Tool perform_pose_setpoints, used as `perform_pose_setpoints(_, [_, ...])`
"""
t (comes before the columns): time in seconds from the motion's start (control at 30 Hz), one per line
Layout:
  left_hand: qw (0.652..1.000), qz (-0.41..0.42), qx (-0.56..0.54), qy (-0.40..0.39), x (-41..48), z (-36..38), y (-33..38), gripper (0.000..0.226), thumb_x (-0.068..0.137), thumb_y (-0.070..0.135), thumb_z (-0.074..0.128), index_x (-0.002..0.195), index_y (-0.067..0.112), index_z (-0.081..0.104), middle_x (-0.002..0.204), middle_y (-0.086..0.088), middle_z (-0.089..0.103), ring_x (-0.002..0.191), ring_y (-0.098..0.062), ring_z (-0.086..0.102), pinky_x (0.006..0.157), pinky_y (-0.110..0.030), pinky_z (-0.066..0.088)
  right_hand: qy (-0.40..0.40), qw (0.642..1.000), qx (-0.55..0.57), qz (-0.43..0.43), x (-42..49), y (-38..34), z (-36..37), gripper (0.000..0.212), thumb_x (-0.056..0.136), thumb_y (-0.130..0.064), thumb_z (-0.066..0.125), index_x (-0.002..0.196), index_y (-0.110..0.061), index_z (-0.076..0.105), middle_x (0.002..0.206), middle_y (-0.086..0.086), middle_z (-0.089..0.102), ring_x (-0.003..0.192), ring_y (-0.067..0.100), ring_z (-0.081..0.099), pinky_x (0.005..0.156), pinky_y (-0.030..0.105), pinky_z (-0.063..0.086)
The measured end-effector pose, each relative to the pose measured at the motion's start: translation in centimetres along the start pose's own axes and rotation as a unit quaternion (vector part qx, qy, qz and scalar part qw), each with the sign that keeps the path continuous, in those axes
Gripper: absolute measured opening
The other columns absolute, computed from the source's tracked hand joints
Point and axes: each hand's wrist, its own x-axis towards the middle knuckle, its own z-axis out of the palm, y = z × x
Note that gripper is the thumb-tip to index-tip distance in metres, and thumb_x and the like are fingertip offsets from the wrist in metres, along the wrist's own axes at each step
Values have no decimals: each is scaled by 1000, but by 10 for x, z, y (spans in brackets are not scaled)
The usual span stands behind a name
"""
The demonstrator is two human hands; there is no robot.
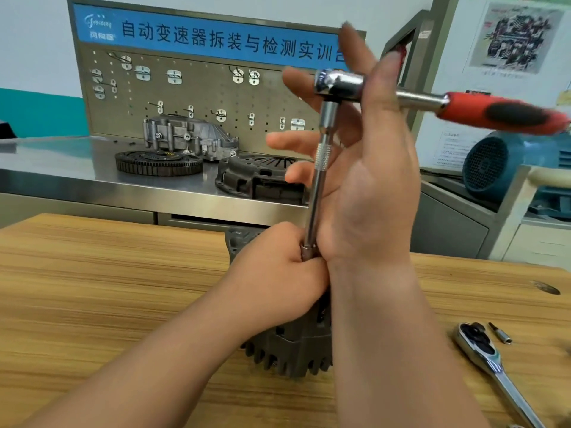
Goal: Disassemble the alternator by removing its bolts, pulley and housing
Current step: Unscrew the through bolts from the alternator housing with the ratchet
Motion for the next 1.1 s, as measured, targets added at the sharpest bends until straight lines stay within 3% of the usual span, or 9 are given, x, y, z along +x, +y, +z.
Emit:
perform_pose_setpoints(0.07, [1000, 7, -2, -6, -1, 0, 1, 23, 69, 23, 48, 48, 15, 48, 40, 2, 33, 37, -12, 28, 40, -22, 22, 4, 996, -51, -68, 0, -2, 2, 40, 99, -21, 41, 134, -7, 52, 113, 14, 66, 64, 20, 66, 44, 19, 45])
perform_pose_setpoints(0.17, [1000, 4, 3, -8, 0, -1, 1, 36, 83, 8, 55, 48, 14, 48, 43, 0, 34, 38, -13, 28, 42, -23, 24, 8, 992, -71, -106, 1, -3, 3, 37, 96, -15, 46, 130, -1, 54, 108, 12, 67, 66, 22, 66, 45, 20, 46])
perform_pose_setpoints(0.3, [1000, 6, 17, -11, 0, -2, 2, 33, 74, 24, 55, 45, 14, 43, 39, 2, 30, 37, -12, 26, 43, -24, 22, 23, 999, -13, -37, 1, -3, 0, 38, 102, -27, 34, 128, -10, 55, 123, 12, 66, 60, 22, 67, 42, 20, 45])
perform_pose_setpoints(0.5, [999, 22, 24, -22, -2, -4, 5, 25, 65, 27, 48, 43, 17, 44, 35, 8, 31, 35, -8, 28, 42, -24, 24, 19, 994, 65, 81, 4, 1, -8, 58, 104, -44, 19, 136, -4, 46, 97, 9, 73, 53, 19, 65, 41, 20, 46])
perform_pose_setpoints(0.6, [1000, 12, 10, -12, -1, -4, 5, 29, 75, 23, 52, 48, 14, 46, 37, 7, 32, 36, -10, 30, 38, -22, 25, 2, 1000, 9, 29, 3, -2, -4, 47, 105, -35, 26, 136, -7, 47, 106, 14, 72, 58, 19, 66, 44, 20, 47])
perform_pose_setpoints(0.7, [1000, 4, -9, -21, -1, -5, 3, 31, 85, 2, 52, 54, 5, 47, 41, 0, 33, 36, -10, 29, 36, -17, 25, -21, 995, -71, -64, 2, -5, 1, 40, 101, -18, 39, 137, -3, 48, 113, 15, 67, 68, 19, 68, 46, 19, 47])
perform_pose_setpoints(0.8, [1000, 14, -1, -16, -3, -4, 3, 30, 85, 2, 51, 56, 7, 45, 41, 2, 33, 36, -9, 28, 37, -18, 25, -33, 993, -74, -90, 2, -5, 4, 40, 97, -9, 45, 135, 1, 49, 119, 18, 63, 75, 20, 66, 47, 17, 47])
perform_pose_setpoints(0.97, [999, 27, 15, -9, -2, -3, 3, 30, 70, 28, 51, 45, 15, 41, 36, 8, 30, 35, -9, 26, 39, -19, 22, -8, 1000, -6, -15, 1, -4, 1, 42, 105, -26, 29, 139, -8, 46, 130, 13, 61, 65, 21, 69, 43, 19, 48])
perform_pose_setpoints(1.1, [999, 29, 14, -21, -2, -4, 2, 30, 68, 27, 49, 40, 20, 42, 34, 10, 30, 33, -7, 27, 40, -19, 23, 0, 995, 63, 80, 4, -2, -7, 58, 105, -45, 16, 142, -8, 40, 101, 7, 72, 55, 19, 66, 41, 19, 46])
